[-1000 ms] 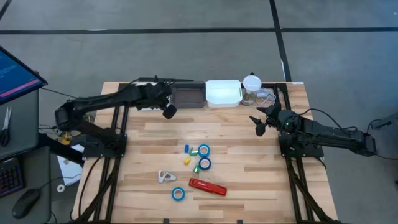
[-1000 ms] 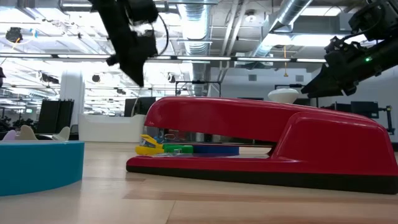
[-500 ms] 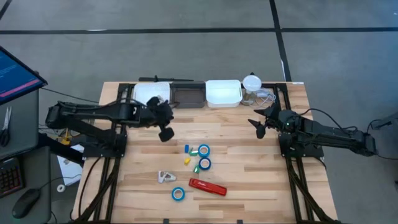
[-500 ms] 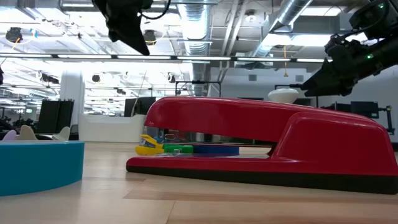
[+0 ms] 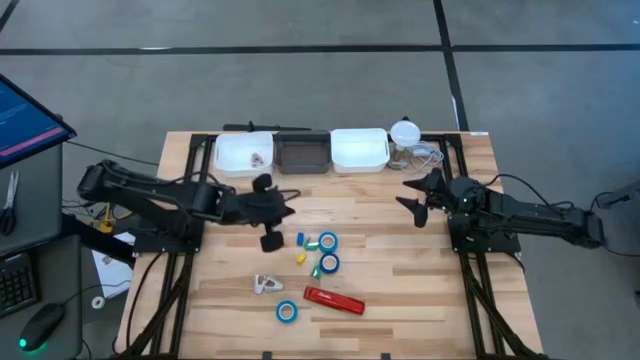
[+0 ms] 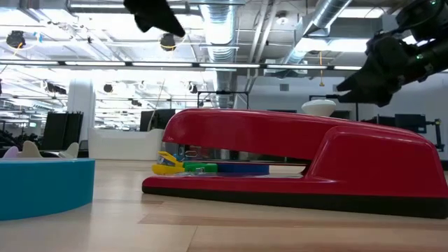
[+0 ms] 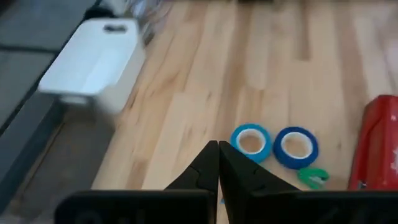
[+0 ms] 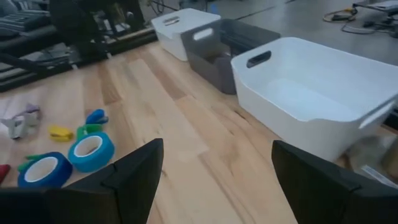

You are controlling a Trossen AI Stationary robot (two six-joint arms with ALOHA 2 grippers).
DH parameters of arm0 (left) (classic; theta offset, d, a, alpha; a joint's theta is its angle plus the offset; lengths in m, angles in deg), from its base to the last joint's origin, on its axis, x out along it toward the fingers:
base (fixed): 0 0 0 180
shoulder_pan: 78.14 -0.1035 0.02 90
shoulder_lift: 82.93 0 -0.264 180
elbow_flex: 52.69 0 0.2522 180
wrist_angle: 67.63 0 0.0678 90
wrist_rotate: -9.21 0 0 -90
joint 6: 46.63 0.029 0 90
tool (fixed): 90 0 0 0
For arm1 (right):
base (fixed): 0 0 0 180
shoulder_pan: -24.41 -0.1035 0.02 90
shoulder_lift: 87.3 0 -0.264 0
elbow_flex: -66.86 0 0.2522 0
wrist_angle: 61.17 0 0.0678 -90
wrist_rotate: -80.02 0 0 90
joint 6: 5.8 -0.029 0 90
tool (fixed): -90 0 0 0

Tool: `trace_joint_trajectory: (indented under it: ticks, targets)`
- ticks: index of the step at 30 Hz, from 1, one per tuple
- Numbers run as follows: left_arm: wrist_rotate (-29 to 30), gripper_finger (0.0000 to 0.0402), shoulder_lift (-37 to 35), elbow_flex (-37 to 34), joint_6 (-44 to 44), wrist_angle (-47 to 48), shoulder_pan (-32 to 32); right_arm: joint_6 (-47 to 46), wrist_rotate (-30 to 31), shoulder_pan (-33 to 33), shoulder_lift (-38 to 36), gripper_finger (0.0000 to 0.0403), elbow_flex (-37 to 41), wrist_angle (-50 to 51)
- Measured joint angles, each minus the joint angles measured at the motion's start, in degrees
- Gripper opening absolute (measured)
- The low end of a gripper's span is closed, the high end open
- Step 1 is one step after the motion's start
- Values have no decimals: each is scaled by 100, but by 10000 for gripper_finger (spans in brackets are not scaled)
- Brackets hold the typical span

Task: Pick and place Stapler, Stapler remover, tape
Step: Put the top light blue tape into the right white bin

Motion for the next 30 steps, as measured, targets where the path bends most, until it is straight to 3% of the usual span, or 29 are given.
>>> trace_joint_trajectory:
  ticks: [6, 15, 24, 30]
  targets:
    - [42, 2, 745, 2, 801, -890, 165, 2, 7, -106, 1, 291, 0, -24]
    - [-37, 23, 1796, -7, 1585, -1689, -254, 0, 11, -106, 1, 291, 0, -37]
    - [-1604, 112, 1879, -4, 919, -2180, -938, 0, -4, -103, 1, 291, 0, 40]
    - [-1758, 150, 1896, -4, 653, -2182, -1038, 0, -4, -103, 1, 291, 0, 53]
